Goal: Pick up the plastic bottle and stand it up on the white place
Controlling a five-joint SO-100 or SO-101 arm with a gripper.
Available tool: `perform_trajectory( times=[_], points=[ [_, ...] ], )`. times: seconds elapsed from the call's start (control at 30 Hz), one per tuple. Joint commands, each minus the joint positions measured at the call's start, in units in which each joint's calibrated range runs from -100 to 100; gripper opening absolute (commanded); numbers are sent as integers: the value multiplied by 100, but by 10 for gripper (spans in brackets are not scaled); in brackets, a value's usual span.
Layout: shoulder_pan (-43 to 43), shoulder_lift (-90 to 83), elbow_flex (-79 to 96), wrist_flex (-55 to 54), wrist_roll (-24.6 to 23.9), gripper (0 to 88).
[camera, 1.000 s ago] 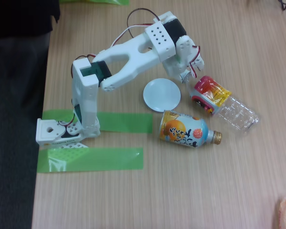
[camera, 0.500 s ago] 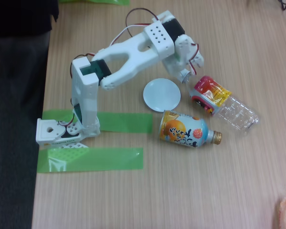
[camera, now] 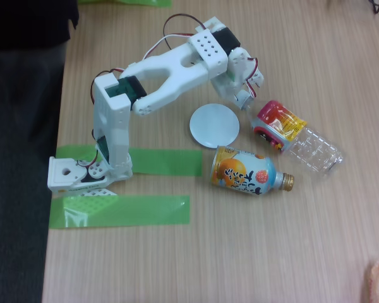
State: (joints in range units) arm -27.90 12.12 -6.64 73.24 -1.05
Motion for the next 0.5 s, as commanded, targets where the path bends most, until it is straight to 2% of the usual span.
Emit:
perform_trajectory(
  times=[0.0, 0.47],
  points=[
    [-69, -40, -10, -96, -23, 237],
    [-121, 329, -83, -259, -23, 237]
  ],
)
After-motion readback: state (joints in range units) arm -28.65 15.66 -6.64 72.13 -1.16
